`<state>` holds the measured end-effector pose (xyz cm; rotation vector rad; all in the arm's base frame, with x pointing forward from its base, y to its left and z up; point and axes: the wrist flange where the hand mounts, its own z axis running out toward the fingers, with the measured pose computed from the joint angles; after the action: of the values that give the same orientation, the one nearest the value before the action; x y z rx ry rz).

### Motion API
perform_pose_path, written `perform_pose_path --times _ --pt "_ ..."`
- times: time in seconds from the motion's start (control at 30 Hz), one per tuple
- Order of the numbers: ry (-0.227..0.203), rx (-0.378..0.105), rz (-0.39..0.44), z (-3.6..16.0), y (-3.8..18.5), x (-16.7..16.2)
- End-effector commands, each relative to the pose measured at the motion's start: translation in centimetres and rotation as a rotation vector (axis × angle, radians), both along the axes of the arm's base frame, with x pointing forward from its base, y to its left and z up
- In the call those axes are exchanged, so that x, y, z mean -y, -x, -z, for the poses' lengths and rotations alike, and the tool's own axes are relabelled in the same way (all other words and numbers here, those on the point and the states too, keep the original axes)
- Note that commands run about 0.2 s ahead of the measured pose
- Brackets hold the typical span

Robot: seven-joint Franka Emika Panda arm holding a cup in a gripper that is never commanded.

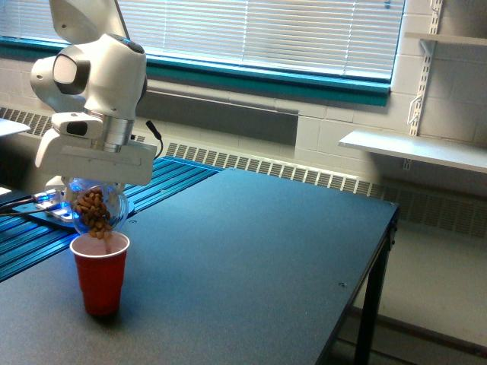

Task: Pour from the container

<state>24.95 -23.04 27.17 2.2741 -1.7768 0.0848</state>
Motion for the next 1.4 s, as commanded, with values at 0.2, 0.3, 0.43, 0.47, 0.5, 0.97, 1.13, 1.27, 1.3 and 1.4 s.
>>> perform_pose_path --times 0.2,0.3,0.43,0.47,0.5,0.97,1.13,1.27,1.3,1.4 --pt "0.002 -0.005 -0.001 -0.7 -0.2 0.2" --pt "0.003 -0.012 0.0 -0.8 -0.2 0.3" --pt "0.005 -0.017 0.001 -0.9 -0.3 0.4" --pt "0.004 -0.019 0.0 -0.9 -0.3 0.4" --pt "0.004 -0.02 -0.002 -1.0 -0.4 0.4" --pt "0.009 -0.034 -0.006 -1.5 -1.0 0.6" --pt "0.011 -0.038 -0.005 -1.7 -1.1 0.8" --pt "0.015 -0.044 -0.006 -1.8 -1.2 1.0" --pt "0.016 -0.047 -0.007 -1.9 -1.2 1.0" --pt "0.021 -0.057 -0.008 -1.9 -1.2 1.2"
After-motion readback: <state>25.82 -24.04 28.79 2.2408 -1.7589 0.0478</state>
